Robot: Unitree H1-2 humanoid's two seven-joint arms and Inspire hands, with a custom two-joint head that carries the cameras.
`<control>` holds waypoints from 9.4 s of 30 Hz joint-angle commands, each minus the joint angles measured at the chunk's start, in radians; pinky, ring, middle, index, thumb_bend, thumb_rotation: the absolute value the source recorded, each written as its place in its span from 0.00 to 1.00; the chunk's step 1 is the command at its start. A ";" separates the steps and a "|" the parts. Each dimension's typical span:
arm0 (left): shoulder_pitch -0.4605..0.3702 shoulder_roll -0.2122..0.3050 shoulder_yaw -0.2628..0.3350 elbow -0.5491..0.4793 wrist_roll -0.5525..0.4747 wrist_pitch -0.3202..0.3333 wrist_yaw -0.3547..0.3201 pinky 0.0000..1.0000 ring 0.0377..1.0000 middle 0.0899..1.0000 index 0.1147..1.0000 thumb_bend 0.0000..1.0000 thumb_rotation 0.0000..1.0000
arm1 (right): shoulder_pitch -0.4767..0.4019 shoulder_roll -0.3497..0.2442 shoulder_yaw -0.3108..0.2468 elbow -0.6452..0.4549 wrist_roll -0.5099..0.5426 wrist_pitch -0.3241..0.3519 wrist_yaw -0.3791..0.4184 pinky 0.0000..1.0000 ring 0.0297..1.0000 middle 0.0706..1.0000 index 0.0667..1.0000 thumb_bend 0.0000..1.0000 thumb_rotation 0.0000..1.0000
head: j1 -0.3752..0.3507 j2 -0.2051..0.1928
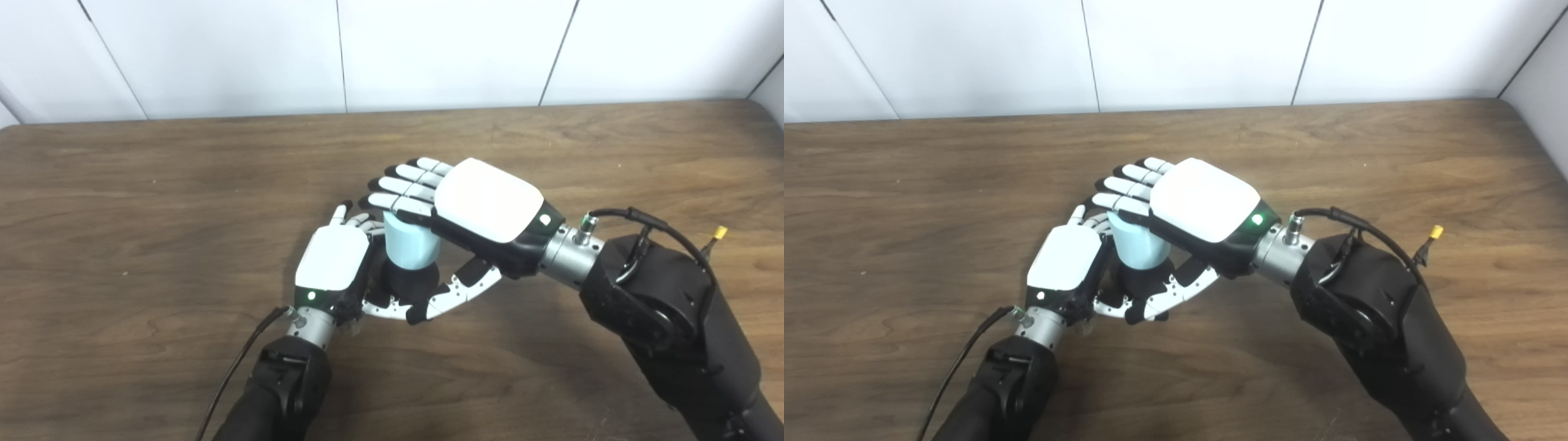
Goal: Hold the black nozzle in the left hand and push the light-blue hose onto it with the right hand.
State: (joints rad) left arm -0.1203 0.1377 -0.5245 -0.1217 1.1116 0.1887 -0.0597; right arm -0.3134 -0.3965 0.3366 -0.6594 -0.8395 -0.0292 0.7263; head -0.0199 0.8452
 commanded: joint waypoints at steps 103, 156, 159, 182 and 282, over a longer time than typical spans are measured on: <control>0.014 -0.002 -0.010 -0.027 0.012 0.013 -0.085 1.00 0.86 0.73 0.42 0.52 0.05 | 0.073 -0.088 0.167 0.070 -0.033 0.104 0.099 0.90 0.90 0.90 0.89 0.61 0.85 | -0.005 0.021; 0.014 -0.005 -0.010 -0.033 -0.001 0.014 -0.089 1.00 0.86 0.73 0.42 0.52 0.05 | 0.007 -0.072 0.143 0.007 0.013 0.187 0.108 0.92 0.93 0.93 0.92 0.61 0.87 | -0.008 0.027; 0.015 -0.005 -0.010 -0.032 -0.001 0.015 -0.088 1.00 0.86 0.73 0.42 0.52 0.05 | -0.003 -0.068 0.123 -0.003 0.023 0.197 0.106 0.94 0.94 0.93 0.92 0.61 0.86 | -0.009 0.027; 0.011 -0.007 -0.011 -0.028 0.012 0.018 -0.100 1.00 0.86 0.73 0.42 0.52 0.05 | -0.017 -0.036 0.070 -0.029 0.046 0.186 0.086 0.90 0.92 0.91 0.89 0.60 0.82 | -0.009 0.025; 0.012 0.002 -0.004 -0.028 0.008 0.021 -0.094 1.00 0.85 0.73 0.42 0.52 0.05 | 0.042 0.092 -0.303 0.117 0.303 0.455 -0.167 0.74 0.84 0.89 0.90 0.55 0.94 | -0.001 0.031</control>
State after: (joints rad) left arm -0.1164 0.1342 -0.5236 -0.1670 1.1156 0.2154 -0.1317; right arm -0.2587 -0.3080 0.0513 -0.5343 -0.5554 0.4291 0.6078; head -0.0200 0.8759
